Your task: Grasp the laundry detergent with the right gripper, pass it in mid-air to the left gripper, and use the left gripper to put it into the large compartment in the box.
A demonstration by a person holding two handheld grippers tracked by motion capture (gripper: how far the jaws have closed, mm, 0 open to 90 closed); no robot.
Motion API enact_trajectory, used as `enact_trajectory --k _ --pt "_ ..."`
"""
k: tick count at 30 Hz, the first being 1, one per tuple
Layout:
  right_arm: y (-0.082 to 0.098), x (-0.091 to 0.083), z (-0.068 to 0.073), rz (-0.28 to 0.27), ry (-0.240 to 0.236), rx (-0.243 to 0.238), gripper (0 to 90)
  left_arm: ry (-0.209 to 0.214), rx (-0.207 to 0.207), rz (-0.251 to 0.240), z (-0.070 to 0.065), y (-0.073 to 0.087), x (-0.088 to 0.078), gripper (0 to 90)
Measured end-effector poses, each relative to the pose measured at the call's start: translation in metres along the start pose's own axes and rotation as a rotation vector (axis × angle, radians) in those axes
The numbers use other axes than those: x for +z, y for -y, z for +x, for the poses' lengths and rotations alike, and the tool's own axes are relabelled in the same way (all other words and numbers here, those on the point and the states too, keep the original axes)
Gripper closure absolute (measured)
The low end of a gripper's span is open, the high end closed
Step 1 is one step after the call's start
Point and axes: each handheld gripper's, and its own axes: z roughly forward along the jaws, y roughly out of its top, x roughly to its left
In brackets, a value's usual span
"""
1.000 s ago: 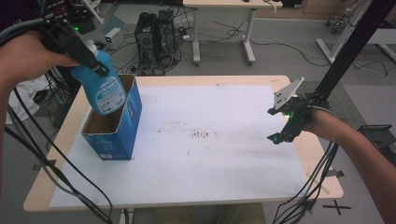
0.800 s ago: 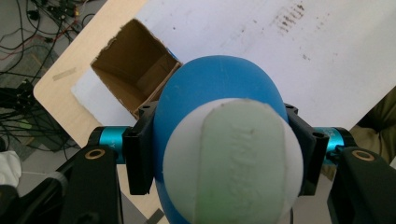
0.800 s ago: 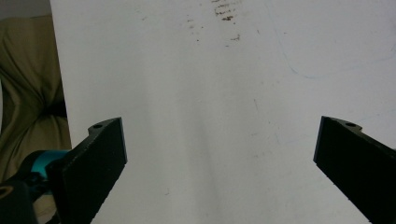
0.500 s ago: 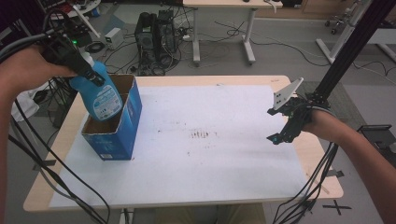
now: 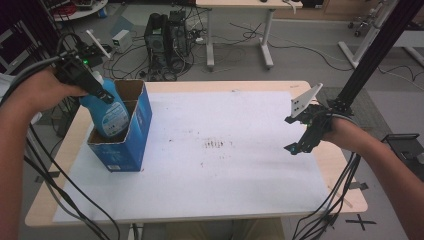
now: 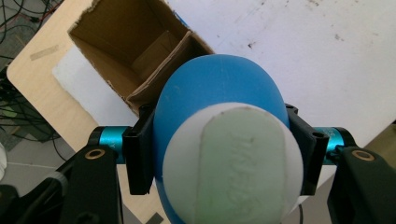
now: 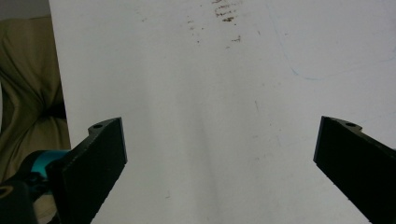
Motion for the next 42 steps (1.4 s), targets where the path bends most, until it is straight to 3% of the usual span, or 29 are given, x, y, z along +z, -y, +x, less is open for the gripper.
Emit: enact_trajectory --k 1,5,8,9,11,12,14,15,21,28,37,38,39,42 --pt "-0.001 0.0 0.0 -0.013 0.02 -0.012 1.5 0.005 -0.004 -0.001 0.001 0.002 0.004 38.1" --pt "-0.001 0.0 -0.001 -0.015 0.021 -0.014 1.5 0.015 -0.012 -0.004 0.003 0.007 0.022 38.1" --pt "0.0 0.0 -0.001 -0.019 0.02 -0.016 1.5 0.022 0.006 0.017 0.006 0.01 0.032 38.1" --pt "0.0 0.001 -0.001 -0.019 0.018 -0.019 1.5 0.019 0.007 0.014 0.006 0.014 0.046 38.1" --pt "0.0 0.003 -0.001 -0.024 0.017 -0.014 1.6 0.021 0.017 0.02 0.006 0.015 0.051 38.1" --pt "0.0 0.003 -0.001 -0.019 0.016 -0.014 1.5 0.029 0.011 0.026 0.005 0.017 0.061 38.1" --pt "0.0 0.003 -0.001 -0.021 0.015 -0.017 1.5 0.029 0.031 0.042 0.006 0.018 0.065 38.1" --pt "0.0 0.004 -0.001 -0.022 0.015 -0.014 1.6 0.037 0.011 0.029 0.004 0.019 0.071 38.1" --pt "0.0 0.004 0.0 -0.021 0.014 -0.01 1.5 0.06 -0.004 0.059 0.005 0.028 0.097 38.1" --pt "-0.001 0.006 0.0 -0.023 0.009 -0.015 1.5 0.071 -0.004 0.071 0.006 0.033 0.11 38.1" --pt "-0.001 0.008 0.002 -0.024 0.007 -0.008 1.5 0.078 0.008 0.083 0.007 0.031 0.112 38.0" --pt "-0.001 0.008 0.001 -0.024 0.007 -0.012 1.6 0.08 -0.011 0.073 0.006 0.03 0.114 38.0" --pt "-0.001 0.009 0.001 -0.025 0.006 -0.017 1.5 0.074 0.004 0.081 0.007 0.029 0.114 38.0" --pt "0.0 0.008 0.002 -0.025 0.007 -0.01 1.5 0.076 -0.019 0.084 0.007 0.028 0.115 37.8"
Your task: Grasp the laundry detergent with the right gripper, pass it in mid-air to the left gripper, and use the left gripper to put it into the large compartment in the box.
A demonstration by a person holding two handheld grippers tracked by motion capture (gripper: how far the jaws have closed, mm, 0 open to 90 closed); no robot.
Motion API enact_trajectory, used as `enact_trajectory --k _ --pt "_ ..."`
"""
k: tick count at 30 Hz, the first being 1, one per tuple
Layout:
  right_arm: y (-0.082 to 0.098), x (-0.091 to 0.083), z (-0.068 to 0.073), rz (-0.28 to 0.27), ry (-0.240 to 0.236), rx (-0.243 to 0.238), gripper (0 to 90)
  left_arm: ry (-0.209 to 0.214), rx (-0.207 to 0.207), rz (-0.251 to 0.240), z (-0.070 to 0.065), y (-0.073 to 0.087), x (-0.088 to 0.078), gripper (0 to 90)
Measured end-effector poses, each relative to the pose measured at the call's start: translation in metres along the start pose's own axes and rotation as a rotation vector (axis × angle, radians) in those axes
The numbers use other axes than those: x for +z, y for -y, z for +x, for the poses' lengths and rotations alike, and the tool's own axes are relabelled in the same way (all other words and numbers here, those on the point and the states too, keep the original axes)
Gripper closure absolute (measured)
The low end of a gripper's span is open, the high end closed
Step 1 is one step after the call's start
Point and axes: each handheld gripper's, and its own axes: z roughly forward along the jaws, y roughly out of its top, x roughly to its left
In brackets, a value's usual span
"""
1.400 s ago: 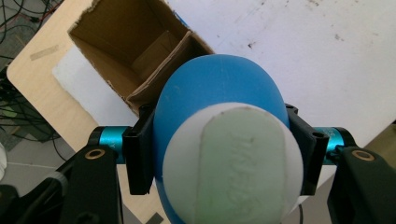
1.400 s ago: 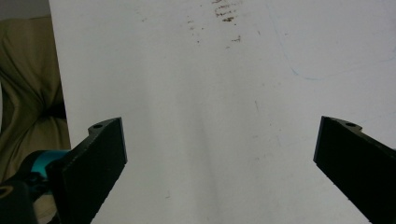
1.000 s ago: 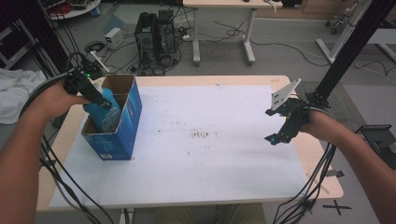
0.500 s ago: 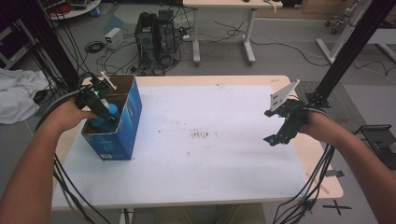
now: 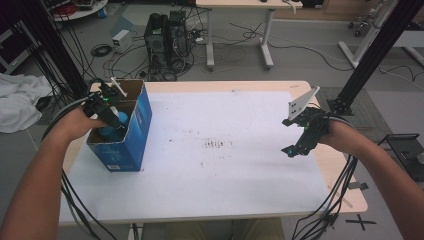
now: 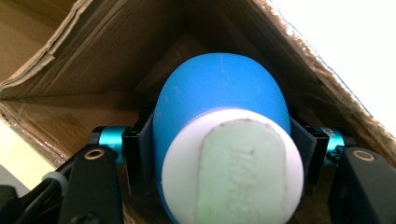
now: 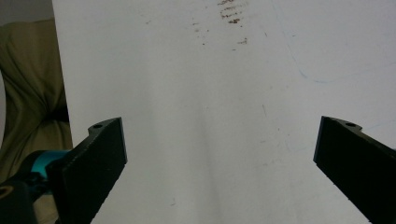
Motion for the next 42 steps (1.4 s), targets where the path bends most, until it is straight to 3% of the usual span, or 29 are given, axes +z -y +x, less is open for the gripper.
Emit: enact_trajectory --k 3,4,10,12,15,20,21,22,26,27,28,29,30,32,33,34,37,40,42 --pt "0.0 -0.001 0.0 -0.003 -0.002 -0.002 1.5 -0.002 0.005 0.005 0.002 0.0 0.0 37.7" --pt "0.001 -0.001 0.001 -0.002 -0.001 0.008 1.6 -0.002 -0.014 -0.006 0.001 0.001 0.0 37.6" --pt "0.0 0.0 0.001 -0.006 -0.002 -0.001 1.5 -0.001 -0.028 -0.024 0.003 0.002 -0.003 34.9" --pt "0.0 0.0 0.001 0.0 -0.005 -0.006 1.5 -0.008 -0.006 -0.012 0.006 0.003 -0.008 34.9" --pt "-0.001 0.001 0.002 -0.001 -0.003 -0.003 1.5 -0.004 -0.023 -0.025 0.007 0.006 -0.01 34.9" --pt "-0.002 0.003 0.002 -0.003 -0.009 -0.015 1.5 -0.001 0.004 -0.022 0.008 0.008 -0.013 34.4" --pt "-0.002 0.003 0.002 -0.002 -0.01 -0.016 1.6 -0.001 0.004 -0.022 0.008 0.008 -0.013 31.0" --pt "-0.002 0.002 0.002 -0.002 -0.007 -0.007 1.5 -0.001 -0.02 -0.047 0.007 0.008 -0.014 30.6" --pt "-0.002 0.002 0.002 0.0 -0.006 -0.008 1.5 0.003 -0.01 -0.048 0.007 0.008 -0.018 30.6" --pt "-0.002 0.002 0.002 0.001 -0.007 -0.009 1.6 0.004 -0.028 -0.064 0.006 0.009 -0.019 30.6" --pt "-0.002 0.002 0.002 -0.001 -0.007 -0.009 1.5 0.006 -0.012 -0.052 0.007 0.008 -0.021 30.6" --pt "-0.002 0.002 0.002 0.0 -0.007 -0.01 1.5 0.008 -0.027 -0.072 0.006 0.009 -0.021 30.6" --pt "-0.002 0.002 0.002 0.001 -0.007 -0.008 1.6 0.01 -0.01 -0.066 0.006 0.009 -0.023 30.5" --pt "-0.002 0.002 0.002 0.001 -0.007 -0.007 1.5 0.018 -0.021 -0.092 0.005 0.009 -0.025 30.5" --pt "-0.002 0.002 0.002 0.001 -0.007 -0.012 1.5 0.018 -0.002 -0.08 0.006 0.009 -0.03 30.6" --pt "-0.002 0.002 0.003 0.0 -0.006 -0.006 1.5 0.018 -0.016 -0.096 0.005 0.009 -0.031 30.5" --pt "-0.001 0.001 0.003 -0.005 -0.003 -0.001 1.5 0.011 0.008 -0.097 0.006 0.009 -0.036 30.5" --pt "-0.001 0.001 0.003 -0.01 -0.004 -0.008 1.5 0.017 -0.021 -0.115 0.004 0.009 -0.039 24.8" --pt "-0.001 0.0 0.003 -0.01 -0.002 -0.005 1.6 0.022 0.0 -0.118 0.001 0.009 -0.043 24.7"
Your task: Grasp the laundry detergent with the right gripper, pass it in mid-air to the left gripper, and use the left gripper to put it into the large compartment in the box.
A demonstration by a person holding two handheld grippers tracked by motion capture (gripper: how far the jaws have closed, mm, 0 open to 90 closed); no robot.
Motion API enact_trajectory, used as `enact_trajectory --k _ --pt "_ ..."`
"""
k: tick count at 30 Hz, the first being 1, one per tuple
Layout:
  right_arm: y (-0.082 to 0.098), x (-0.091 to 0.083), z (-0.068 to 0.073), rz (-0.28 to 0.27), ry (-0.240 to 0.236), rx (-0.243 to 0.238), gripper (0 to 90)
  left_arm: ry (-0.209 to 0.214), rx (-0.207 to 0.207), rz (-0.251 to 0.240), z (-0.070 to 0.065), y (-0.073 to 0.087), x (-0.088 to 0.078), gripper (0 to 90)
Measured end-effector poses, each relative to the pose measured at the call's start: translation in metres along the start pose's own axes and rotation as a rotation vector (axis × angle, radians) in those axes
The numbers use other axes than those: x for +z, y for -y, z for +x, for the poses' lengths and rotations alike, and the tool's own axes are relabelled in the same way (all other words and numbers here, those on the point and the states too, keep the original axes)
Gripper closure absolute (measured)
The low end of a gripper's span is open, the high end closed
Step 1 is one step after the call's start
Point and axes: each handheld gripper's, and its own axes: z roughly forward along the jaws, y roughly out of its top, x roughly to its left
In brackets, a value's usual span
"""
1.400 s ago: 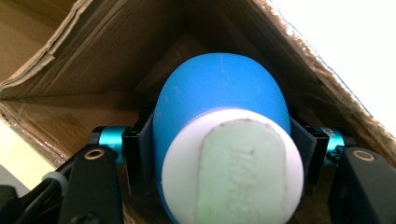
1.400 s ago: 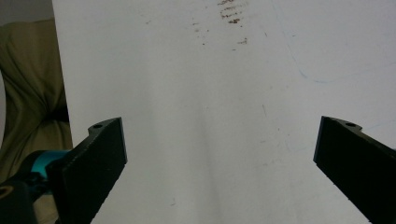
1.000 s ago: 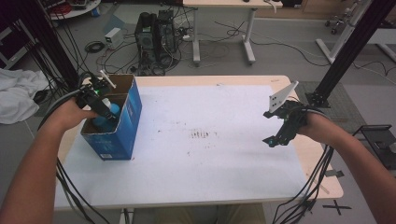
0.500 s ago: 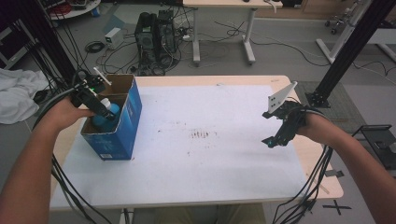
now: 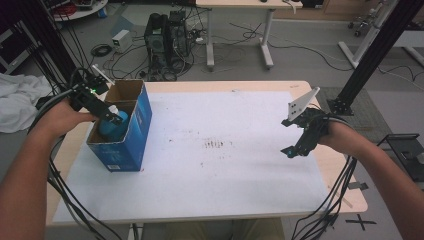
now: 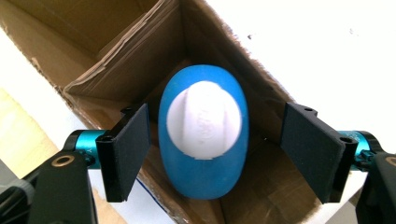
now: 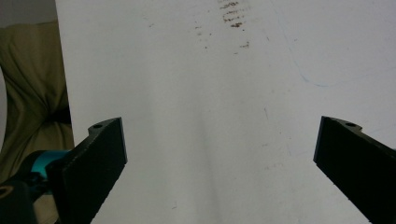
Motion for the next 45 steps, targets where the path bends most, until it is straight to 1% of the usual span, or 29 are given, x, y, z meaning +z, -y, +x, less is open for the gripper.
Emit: enact_trajectory --k 1,2,7,8,9,13,14,15,17,18,19,22,23,25,26,27,28,30,31,32,33,36,37,38,39,42,43,44,45 --pt "0.0 0.0 0.0 0.001 -0.001 0.001 1.5 0.0 0.0 0.0 0.0 0.0 0.0 24.6" --pt "0.0 0.0 0.0 -0.001 0.0 -0.003 1.5 -0.003 0.009 -0.004 -0.001 -0.001 -0.003 24.7" --pt "0.0 0.0 0.001 -0.001 -0.001 0.0 1.6 -0.006 0.011 -0.023 -0.004 -0.001 -0.01 24.6" --pt "0.0 -0.001 0.0 0.001 -0.001 -0.009 1.5 -0.006 0.021 -0.02 -0.004 -0.001 -0.011 24.6" --pt "0.0 -0.001 0.001 -0.006 0.001 -0.005 1.5 -0.004 0.013 -0.024 -0.004 -0.001 -0.013 24.6" --pt "0.001 -0.002 0.001 -0.005 0.004 -0.001 1.6 -0.009 0.014 -0.033 -0.011 -0.003 -0.019 24.6" --pt "0.002 -0.002 0.001 -0.009 0.004 -0.003 1.5 -0.008 0.0 -0.038 -0.013 -0.004 -0.02 24.6" --pt "0.002 -0.002 0.001 -0.009 0.004 -0.003 1.5 -0.008 0.018 -0.043 -0.015 -0.005 -0.022 24.6" --pt "0.002 -0.003 0.001 -0.008 0.005 -0.002 1.5 -0.012 0.023 -0.054 -0.019 -0.007 -0.026 24.6" --pt "0.002 -0.004 0.002 -0.008 0.006 0.002 1.6 -0.006 0.038 -0.054 -0.023 -0.009 -0.029 24.6" --pt "0.002 -0.004 0.002 -0.008 0.006 0.003 1.5 -0.006 0.038 -0.054 -0.023 -0.009 -0.029 24.6" --pt "0.002 -0.004 0.002 -0.009 0.007 -0.004 1.5 -0.009 0.052 -0.059 -0.03 -0.013 -0.032 24.6" --pt "0.002 -0.004 0.002 -0.009 0.007 -0.004 1.5 -0.01 0.065 -0.059 -0.031 -0.015 -0.033 24.6" --pt "0.002 -0.005 0.003 -0.012 0.01 0.003 1.6 -0.013 0.07 -0.063 -0.037 -0.019 -0.033 24.6" --pt "0.002 -0.005 0.003 -0.009 0.01 0.001 1.5 -0.006 0.079 -0.067 -0.04 -0.021 -0.034 24.7" --pt "0.002 -0.005 0.003 -0.016 0.011 -0.003 1.6 -0.001 0.1 -0.071 -0.046 -0.026 -0.034 24.6" --pt "0.002 -0.005 0.003 -0.016 0.011 -0.003 1.6 -0.001 0.1 -0.071 -0.046 -0.026 -0.034 24.6" --pt "0.002 -0.006 0.004 -0.014 0.013 0.002 1.5 0.01 0.129 -0.076 -0.054 -0.032 -0.034 24.6" --pt "0.003 -0.007 0.004 -0.012 0.013 0.001 1.5 0.016 0.156 -0.077 -0.059 -0.038 -0.032 24.6" --pt "0.003 -0.007 0.004 -0.012 0.013 0.001 1.5 0.016 0.156 -0.077 -0.059 -0.038 -0.032 24.6" --pt "0.003 -0.007 0.004 -0.019 0.014 0.0 1.6 0.019 0.168 -0.072 -0.064 -0.042 -0.031 24.6" --pt "0.003 -0.007 0.005 -0.018 0.015 0.002 1.5 0.027 0.186 -0.077 -0.073 -0.05 -0.028 24.6" --pt "0.002 -0.007 0.005 -0.019 0.016 -0.001 1.6 0.028 0.201 -0.077 -0.076 -0.053 -0.027 20.9" --pt "0.002 -0.007 0.005 -0.018 0.016 0.0 1.5 0.025 0.205 -0.078 -0.079 -0.055 -0.025 15.3" --pt "0.002 -0.007 0.005 -0.018 0.016 0.0 1.5 0.03 0.215 -0.071 -0.081 -0.058 -0.024 15.3" --pt "0.002 -0.007 0.006 -0.018 0.016 0.0 1.5 0.032 0.235 -0.074 -0.087 -0.065 -0.02 14.9" --pt "0.002 -0.007 0.006 -0.017 0.017 0.002 1.6 0.024 0.248 -0.07 -0.09 -0.068 -0.017 14.9" --pt "0.002 -0.007 0.006 -0.019 0.016 0.0 1.6 0.019 0.265 -0.056 -0.09 -0.07 -0.016 14.9" --pt "0.002 -0.007 0.006 -0.019 0.016 0.0 1.6 0.019 0.265 -0.056 -0.09 -0.07 -0.016 14.9"
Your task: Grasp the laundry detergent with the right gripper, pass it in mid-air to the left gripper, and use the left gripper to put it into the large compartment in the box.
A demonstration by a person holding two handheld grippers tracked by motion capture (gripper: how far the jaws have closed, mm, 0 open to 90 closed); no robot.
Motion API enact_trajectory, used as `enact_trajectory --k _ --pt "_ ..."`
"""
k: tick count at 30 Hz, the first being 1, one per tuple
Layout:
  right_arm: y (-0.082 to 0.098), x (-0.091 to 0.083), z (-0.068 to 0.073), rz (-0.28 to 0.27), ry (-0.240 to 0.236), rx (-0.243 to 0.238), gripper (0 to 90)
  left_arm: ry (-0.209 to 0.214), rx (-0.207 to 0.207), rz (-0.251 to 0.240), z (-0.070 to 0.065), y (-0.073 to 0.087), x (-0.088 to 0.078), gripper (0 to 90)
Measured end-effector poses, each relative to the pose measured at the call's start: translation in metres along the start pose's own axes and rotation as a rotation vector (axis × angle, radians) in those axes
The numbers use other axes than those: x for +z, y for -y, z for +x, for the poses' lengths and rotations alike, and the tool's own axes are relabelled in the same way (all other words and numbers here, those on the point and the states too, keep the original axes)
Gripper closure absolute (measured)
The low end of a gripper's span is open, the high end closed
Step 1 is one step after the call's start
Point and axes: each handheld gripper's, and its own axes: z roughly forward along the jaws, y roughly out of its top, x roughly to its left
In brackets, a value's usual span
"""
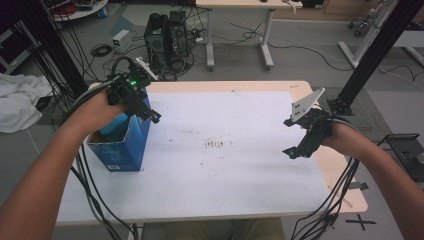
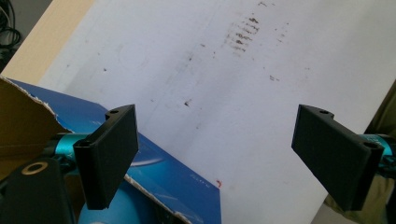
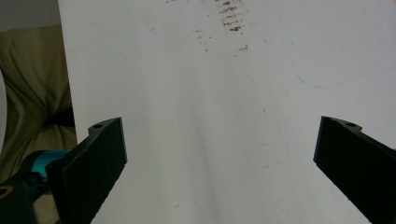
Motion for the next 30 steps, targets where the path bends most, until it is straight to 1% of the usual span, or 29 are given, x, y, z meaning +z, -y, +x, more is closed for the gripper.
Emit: enact_trajectory --k 1,4,5,9,11,12,13,15,16,17,19,20,21,22,23,24,25,27,28,29,30 --pt "0.0 0.0 0.0 -0.003 0.001 -0.003 1.5 0.002 0.0 0.012 -0.001 -0.003 0.003 14.9" --pt "0.0 0.0 0.0 -0.001 0.0 -0.005 1.6 0.002 0.005 0.012 -0.003 -0.006 0.006 14.9" --pt "0.0 0.0 0.0 0.0 0.0 -0.002 1.5 0.013 0.013 0.017 -0.004 -0.01 0.01 14.9" --pt "0.0 0.0 0.0 -0.005 0.002 0.011 1.5 0.015 0.012 0.002 -0.008 -0.016 0.014 14.9" --pt "0.0 0.0 -0.001 -0.003 0.002 0.008 1.5 0.004 0.016 -0.003 -0.01 -0.021 0.016 14.9" --pt "0.0 0.0 -0.001 -0.007 0.001 0.011 1.5 0.003 0.022 -0.006 -0.011 -0.023 0.018 14.9" --pt "0.0 0.0 -0.002 -0.004 0.003 0.015 1.5 0.012 0.027 -0.008 -0.013 -0.025 0.019 14.9" --pt "0.0 0.0 -0.002 -0.004 0.002 0.017 1.5 0.03 0.064 0.004 -0.015 -0.029 0.022 14.9" --pt "0.0 0.0 -0.002 -0.004 0.002 0.02 1.5 0.031 0.067 -0.002 -0.017 -0.031 0.024 14.9" --pt "0.0 0.0 -0.003 -0.005 0.002 0.02 1.5 0.033 0.08 0.007 -0.017 -0.033 0.025 14.9" --pt "-0.001 0.001 -0.004 -0.005 -0.001 0.019 1.5 0.042 0.086 -0.005 -0.02 -0.04 0.031 14.9" --pt "-0.001 0.001 -0.004 -0.005 -0.001 0.019 1.5 0.042 0.086 -0.005 -0.02 -0.04 0.031 14.9" --pt "-0.001 0.001 -0.004 -0.004 -0.001 0.028 1.5 0.045 0.1 0.002 -0.02 -0.042 0.032 14.9" --pt "-0.002 0.001 -0.005 -0.005 -0.002 0.019 1.6 0.049 0.098 0.001 -0.022 -0.044 0.034 14.9" --pt "-0.003 0.001 -0.005 -0.005 -0.002 0.02 1.6 0.052 0.124 0.011 -0.022 -0.049 0.037 14.9" --pt "-0.004 0.001 -0.005 -0.004 -0.002 0.024 1.6 0.052 0.124 0.011 -0.022 -0.049 0.037 14.9" --pt "-0.005 0.002 -0.006 -0.011 -0.003 0.014 1.6 0.056 0.118 0.011 -0.023 -0.052 0.04 14.9" --pt "-0.005 0.002 -0.006 -0.008 -0.006 0.013 1.6 0.055 0.114 0.007 -0.023 -0.053 0.042 14.9" --pt "-0.006 0.003 -0.007 -0.007 -0.006 0.017 1.6 0.065 0.123 0.014 -0.022 -0.055 0.043 14.9" --pt "-0.006 0.003 -0.007 -0.007 -0.006 0.017 1.6 0.065 0.128 0.014 -0.023 -0.055 0.045 14.9" --pt "-0.007 0.004 -0.008 -0.003 -0.012 0.02 1.5 0.069 0.113 0.012 -0.024 -0.056 0.049 14.9"
